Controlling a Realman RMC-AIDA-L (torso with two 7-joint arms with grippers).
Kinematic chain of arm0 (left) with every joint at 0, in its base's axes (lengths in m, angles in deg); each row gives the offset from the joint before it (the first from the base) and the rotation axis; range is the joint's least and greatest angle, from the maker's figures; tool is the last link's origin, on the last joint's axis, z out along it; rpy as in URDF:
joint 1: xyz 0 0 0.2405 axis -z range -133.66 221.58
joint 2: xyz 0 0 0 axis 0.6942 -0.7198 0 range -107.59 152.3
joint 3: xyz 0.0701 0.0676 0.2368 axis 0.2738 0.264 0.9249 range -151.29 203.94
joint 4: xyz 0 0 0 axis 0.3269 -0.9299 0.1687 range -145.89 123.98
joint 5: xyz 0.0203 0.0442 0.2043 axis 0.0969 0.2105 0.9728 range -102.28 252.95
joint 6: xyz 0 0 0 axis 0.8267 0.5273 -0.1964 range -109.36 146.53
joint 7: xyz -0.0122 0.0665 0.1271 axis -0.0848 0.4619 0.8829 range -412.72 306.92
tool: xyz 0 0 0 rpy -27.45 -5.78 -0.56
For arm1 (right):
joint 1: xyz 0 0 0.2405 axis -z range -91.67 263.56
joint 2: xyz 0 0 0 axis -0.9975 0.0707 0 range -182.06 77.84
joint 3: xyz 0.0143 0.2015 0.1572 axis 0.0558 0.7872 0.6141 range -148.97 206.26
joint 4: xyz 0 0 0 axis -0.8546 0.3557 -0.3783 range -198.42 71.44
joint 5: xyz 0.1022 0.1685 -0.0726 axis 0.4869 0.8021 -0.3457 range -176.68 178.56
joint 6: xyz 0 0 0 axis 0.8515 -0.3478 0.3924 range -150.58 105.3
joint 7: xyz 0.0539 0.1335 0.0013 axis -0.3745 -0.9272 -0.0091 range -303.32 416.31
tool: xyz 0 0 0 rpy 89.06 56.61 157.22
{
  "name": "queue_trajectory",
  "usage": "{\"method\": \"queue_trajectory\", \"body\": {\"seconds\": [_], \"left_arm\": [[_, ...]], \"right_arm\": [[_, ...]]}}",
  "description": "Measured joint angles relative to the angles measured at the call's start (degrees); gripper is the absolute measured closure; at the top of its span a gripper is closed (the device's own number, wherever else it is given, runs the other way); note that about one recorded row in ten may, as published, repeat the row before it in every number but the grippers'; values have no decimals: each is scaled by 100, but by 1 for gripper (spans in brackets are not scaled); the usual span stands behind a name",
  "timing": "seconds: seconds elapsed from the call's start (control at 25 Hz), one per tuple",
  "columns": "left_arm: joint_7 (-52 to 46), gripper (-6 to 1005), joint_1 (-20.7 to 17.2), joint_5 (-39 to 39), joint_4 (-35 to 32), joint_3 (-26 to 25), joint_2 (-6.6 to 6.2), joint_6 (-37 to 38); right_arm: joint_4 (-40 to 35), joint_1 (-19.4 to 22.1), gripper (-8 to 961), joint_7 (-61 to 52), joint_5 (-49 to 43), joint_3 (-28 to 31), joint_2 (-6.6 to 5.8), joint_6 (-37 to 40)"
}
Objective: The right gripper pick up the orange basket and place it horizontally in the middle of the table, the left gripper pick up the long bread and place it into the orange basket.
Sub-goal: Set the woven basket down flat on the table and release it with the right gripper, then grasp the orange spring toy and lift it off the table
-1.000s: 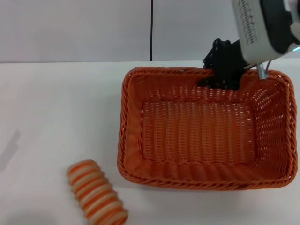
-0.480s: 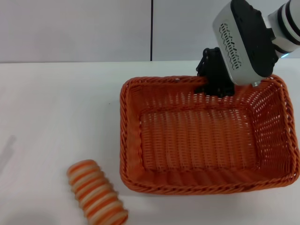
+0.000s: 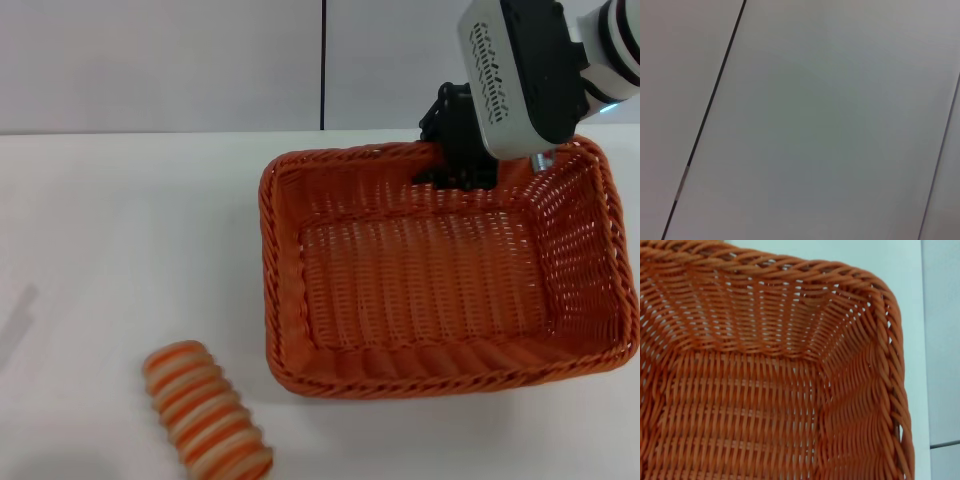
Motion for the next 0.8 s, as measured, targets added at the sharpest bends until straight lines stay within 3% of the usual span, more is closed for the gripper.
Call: {"method": "queue_trajectory", "body": {"seconds": [0.36,0.44,0.52,0.64,0.8], "left_arm": [[0,290,10,15,13,0,-3,-15],[0,290,10,16,18,1,-3,-4],[0,290,6,24,18,1,-3,0],[0,289,7,30,18,2,-3,3],[-2,289,13,39,-10,26,-13,68]], "right_arm": [[-306,253,582,-228,172,11,18,151],[-383,297,479,-257,203,29,19,152],[-780,575,376,-295,523,272,18,121],[-912,664,345,-296,638,380,23,94],[-1524,1162,304,-356,1575,1166,37,-36]]}}
